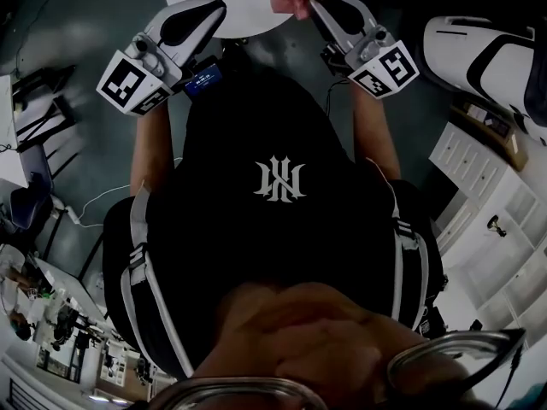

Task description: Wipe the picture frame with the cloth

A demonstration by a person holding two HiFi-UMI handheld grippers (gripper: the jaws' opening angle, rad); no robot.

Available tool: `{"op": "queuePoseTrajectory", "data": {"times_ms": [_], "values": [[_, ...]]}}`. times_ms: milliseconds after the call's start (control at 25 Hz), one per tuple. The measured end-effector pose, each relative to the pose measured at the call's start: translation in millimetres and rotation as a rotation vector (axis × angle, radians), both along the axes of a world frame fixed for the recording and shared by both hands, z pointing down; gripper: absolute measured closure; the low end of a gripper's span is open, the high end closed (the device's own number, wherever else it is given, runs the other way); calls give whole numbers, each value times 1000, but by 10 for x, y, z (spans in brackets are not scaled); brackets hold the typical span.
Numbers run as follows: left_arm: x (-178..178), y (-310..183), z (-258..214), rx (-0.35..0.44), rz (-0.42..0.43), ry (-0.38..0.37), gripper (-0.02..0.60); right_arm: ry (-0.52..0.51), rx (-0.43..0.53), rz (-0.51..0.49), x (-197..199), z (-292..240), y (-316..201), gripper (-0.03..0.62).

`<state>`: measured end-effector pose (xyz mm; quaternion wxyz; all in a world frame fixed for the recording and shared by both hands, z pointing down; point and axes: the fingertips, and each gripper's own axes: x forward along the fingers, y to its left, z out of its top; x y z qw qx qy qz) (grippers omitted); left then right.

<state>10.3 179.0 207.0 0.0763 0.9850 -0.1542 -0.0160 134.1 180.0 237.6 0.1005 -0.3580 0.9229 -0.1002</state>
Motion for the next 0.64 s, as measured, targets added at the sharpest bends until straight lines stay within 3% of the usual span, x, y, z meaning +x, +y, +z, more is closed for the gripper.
{"op": "queuePoseTrajectory", "data": {"times_ms": [400, 640], "values": [[185, 696, 110, -25, 40, -8, 580, -40, -62, 17, 138, 243, 678, 549], [131, 997, 190, -40, 26, -17, 580, -22, -64, -34, -26, 312, 1002, 549]]}}
